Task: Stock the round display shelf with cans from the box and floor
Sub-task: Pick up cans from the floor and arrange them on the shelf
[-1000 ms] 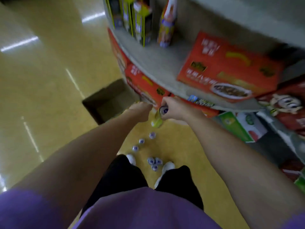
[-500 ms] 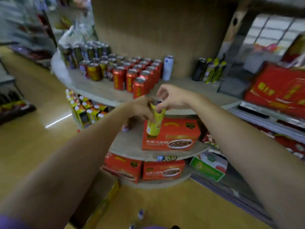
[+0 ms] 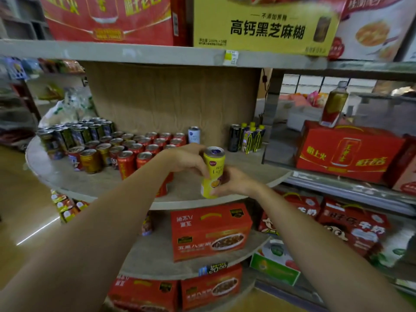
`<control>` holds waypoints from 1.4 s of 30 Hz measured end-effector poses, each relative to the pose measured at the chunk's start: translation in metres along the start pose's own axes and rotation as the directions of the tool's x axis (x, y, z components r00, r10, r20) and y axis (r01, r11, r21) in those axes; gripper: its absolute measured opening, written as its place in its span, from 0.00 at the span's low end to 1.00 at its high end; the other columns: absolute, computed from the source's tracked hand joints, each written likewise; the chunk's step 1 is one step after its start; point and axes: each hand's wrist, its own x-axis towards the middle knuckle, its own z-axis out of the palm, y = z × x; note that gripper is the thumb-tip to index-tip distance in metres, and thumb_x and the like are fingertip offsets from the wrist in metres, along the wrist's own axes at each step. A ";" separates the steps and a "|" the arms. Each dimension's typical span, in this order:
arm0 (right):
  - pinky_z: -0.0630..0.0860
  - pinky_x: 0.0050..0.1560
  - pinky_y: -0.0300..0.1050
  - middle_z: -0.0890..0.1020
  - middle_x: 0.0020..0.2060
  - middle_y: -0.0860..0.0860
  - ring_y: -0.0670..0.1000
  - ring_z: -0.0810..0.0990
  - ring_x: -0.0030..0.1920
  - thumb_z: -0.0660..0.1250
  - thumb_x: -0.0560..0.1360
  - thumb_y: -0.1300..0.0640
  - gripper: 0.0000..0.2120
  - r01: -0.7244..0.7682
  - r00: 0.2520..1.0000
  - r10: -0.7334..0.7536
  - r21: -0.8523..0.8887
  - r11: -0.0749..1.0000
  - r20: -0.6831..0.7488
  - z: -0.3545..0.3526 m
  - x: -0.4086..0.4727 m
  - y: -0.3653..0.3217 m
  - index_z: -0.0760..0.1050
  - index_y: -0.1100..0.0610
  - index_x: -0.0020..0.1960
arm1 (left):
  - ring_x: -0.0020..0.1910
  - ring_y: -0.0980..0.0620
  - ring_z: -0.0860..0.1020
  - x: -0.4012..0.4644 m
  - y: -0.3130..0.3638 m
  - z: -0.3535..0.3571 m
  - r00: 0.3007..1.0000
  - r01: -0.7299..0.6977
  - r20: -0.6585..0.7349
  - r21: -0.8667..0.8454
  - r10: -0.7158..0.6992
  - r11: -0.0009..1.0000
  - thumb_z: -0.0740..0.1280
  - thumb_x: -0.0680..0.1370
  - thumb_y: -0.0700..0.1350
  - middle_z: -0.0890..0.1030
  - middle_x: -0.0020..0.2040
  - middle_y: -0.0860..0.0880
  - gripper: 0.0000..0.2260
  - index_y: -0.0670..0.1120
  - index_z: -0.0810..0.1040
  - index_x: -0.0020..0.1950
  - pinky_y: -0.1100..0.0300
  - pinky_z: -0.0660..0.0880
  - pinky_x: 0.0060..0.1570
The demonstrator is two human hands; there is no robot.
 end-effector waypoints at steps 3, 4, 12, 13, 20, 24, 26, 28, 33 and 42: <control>0.78 0.54 0.44 0.84 0.52 0.51 0.48 0.83 0.52 0.82 0.60 0.65 0.31 -0.001 0.999 0.002 0.018 1.000 -0.051 -0.007 0.022 0.017 0.76 0.54 0.60 | 0.54 0.46 0.82 0.026 -0.005 -0.001 1.000 0.018 0.008 0.017 -0.018 1.000 0.73 0.68 0.28 0.83 0.52 0.44 0.20 0.44 0.77 0.56 0.55 0.80 0.51; 0.78 0.52 0.43 0.84 0.51 0.50 0.47 0.83 0.51 0.82 0.60 0.65 0.31 -0.003 0.998 0.004 0.019 1.000 -0.067 -0.011 0.031 0.021 0.76 0.54 0.59 | 0.55 0.45 0.81 0.036 -0.007 -0.002 1.000 0.013 -0.002 0.012 -0.013 1.000 0.73 0.68 0.28 0.83 0.53 0.42 0.21 0.43 0.76 0.57 0.51 0.80 0.55; 0.80 0.46 0.48 0.82 0.43 0.44 0.47 0.81 0.45 0.84 0.57 0.56 0.27 -0.095 0.969 0.092 0.001 0.995 -0.229 -0.029 0.122 0.064 0.75 0.50 0.52 | 0.40 0.56 0.78 0.118 0.000 -0.022 0.964 0.026 -0.266 0.100 0.001 0.995 0.69 0.79 0.41 0.77 0.45 0.53 0.19 0.43 0.72 0.68 0.60 0.80 0.43; 0.77 0.42 0.44 0.80 0.42 0.43 0.46 0.80 0.43 0.83 0.58 0.52 0.28 -0.114 0.969 0.096 -0.067 0.991 -0.227 -0.031 0.133 0.067 0.74 0.48 0.52 | 0.40 0.56 0.78 0.126 -0.002 -0.026 0.961 0.049 -0.278 0.163 -0.002 0.985 0.68 0.79 0.42 0.78 0.45 0.53 0.18 0.44 0.73 0.68 0.59 0.80 0.43; 0.76 0.47 0.45 0.81 0.47 0.48 0.52 0.81 0.50 0.83 0.57 0.47 0.32 -0.164 0.959 0.107 -0.209 0.964 -0.263 -0.050 0.205 0.099 0.74 0.53 0.57 | 0.58 0.49 0.75 0.182 -0.026 -0.046 0.935 0.222 -0.346 0.394 -0.079 0.892 0.63 0.79 0.37 0.77 0.62 0.43 0.22 0.48 0.70 0.73 0.54 0.72 0.65; 0.79 0.49 0.50 0.82 0.49 0.53 0.55 0.81 0.50 0.82 0.57 0.45 0.33 -0.181 0.961 0.117 -0.249 0.952 -0.251 -0.053 0.242 0.118 0.75 0.56 0.56 | 0.70 0.43 0.69 0.209 -0.032 -0.055 0.944 0.202 -0.331 0.532 -0.017 0.822 0.63 0.73 0.28 0.72 0.70 0.39 0.26 0.37 0.71 0.71 0.69 0.63 0.63; 0.78 0.47 0.48 0.83 0.49 0.54 0.55 0.81 0.50 0.82 0.58 0.46 0.32 -0.178 0.960 0.125 -0.203 0.963 -0.250 -0.054 0.257 0.124 0.76 0.57 0.56 | 0.67 0.42 0.73 0.220 -0.035 -0.062 0.938 0.232 -0.344 0.567 -0.029 0.790 0.64 0.74 0.31 0.75 0.67 0.39 0.26 0.42 0.72 0.71 0.57 0.68 0.64; 0.74 0.42 0.44 0.83 0.50 0.54 0.55 0.81 0.50 0.81 0.60 0.48 0.30 -0.166 0.962 0.119 -0.178 0.970 -0.247 -0.056 0.273 0.129 0.76 0.57 0.56 | 0.65 0.42 0.74 0.232 -0.038 -0.070 0.935 0.253 -0.354 0.620 -0.023 0.743 0.63 0.75 0.35 0.76 0.66 0.42 0.26 0.49 0.71 0.73 0.52 0.70 0.63; 0.72 0.45 0.44 0.81 0.55 0.56 0.57 0.80 0.55 0.80 0.64 0.53 0.30 -0.164 0.969 0.130 -0.156 0.974 -0.211 -0.060 0.307 0.135 0.72 0.59 0.60 | 0.51 0.50 0.75 0.257 -0.032 -0.085 0.926 0.319 -0.372 0.684 -0.063 0.656 0.59 0.78 0.34 0.73 0.67 0.42 0.25 0.49 0.69 0.75 0.79 0.66 0.31; 0.75 0.50 0.48 0.78 0.58 0.59 0.59 0.78 0.56 0.80 0.64 0.55 0.30 -0.214 0.961 0.186 -0.122 0.969 -0.207 -0.059 0.345 0.131 0.71 0.59 0.61 | 0.67 0.41 0.72 0.276 -0.038 -0.092 0.907 0.385 -0.402 0.674 -0.123 0.630 0.63 0.76 0.40 0.72 0.69 0.41 0.26 0.51 0.67 0.74 0.48 0.70 0.65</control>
